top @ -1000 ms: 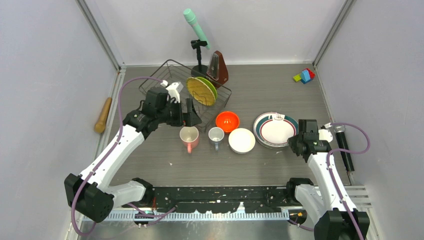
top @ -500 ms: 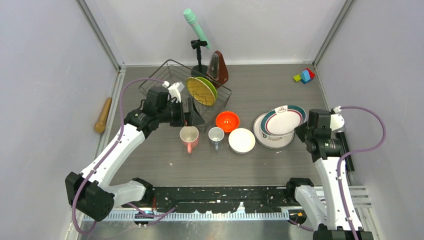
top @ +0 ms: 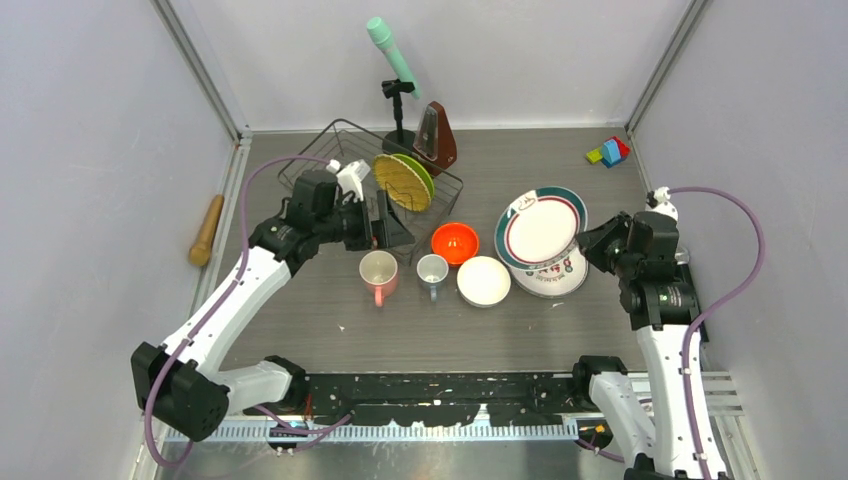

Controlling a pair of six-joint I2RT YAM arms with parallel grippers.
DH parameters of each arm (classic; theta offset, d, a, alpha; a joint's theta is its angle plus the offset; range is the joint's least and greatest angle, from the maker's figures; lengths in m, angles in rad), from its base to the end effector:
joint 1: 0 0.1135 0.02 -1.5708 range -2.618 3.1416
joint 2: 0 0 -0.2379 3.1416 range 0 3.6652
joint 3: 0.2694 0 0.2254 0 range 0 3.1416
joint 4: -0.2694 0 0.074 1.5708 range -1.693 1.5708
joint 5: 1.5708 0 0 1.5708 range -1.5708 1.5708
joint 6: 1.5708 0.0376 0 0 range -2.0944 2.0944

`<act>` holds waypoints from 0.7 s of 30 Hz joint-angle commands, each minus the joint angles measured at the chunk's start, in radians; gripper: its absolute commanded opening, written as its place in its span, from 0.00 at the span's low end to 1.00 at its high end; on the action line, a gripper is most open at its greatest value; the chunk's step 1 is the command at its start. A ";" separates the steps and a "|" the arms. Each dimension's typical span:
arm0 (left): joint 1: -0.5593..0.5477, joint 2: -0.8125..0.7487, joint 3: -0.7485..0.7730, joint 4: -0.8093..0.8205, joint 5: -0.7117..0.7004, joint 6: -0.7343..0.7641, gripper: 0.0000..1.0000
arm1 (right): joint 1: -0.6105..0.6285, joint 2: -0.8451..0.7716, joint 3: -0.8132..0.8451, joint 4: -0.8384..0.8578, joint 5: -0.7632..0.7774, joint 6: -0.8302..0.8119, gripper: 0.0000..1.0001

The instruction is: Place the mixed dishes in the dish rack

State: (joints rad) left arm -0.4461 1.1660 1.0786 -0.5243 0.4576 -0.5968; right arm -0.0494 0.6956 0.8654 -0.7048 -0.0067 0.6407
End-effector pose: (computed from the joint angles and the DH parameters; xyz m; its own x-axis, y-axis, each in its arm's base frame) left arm 0.2059 -0.1169 0.3111 -0.8294 -0.1622 -0.5346 0.2989 0.6796 -0.6699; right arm 0.1372 -0.0065 0.3049 -0.3821 0.6174 -0.6876 0.3394 0.7859 0.5170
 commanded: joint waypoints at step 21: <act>-0.011 0.165 0.064 0.378 0.165 -0.252 0.84 | 0.009 0.115 0.156 0.357 -0.695 0.101 0.00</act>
State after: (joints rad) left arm -0.4484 1.3281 1.1011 -0.2668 0.5694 -0.7982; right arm -0.0475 0.8150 0.9726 -0.4709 -0.6018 0.6796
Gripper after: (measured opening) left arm 0.854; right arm 0.123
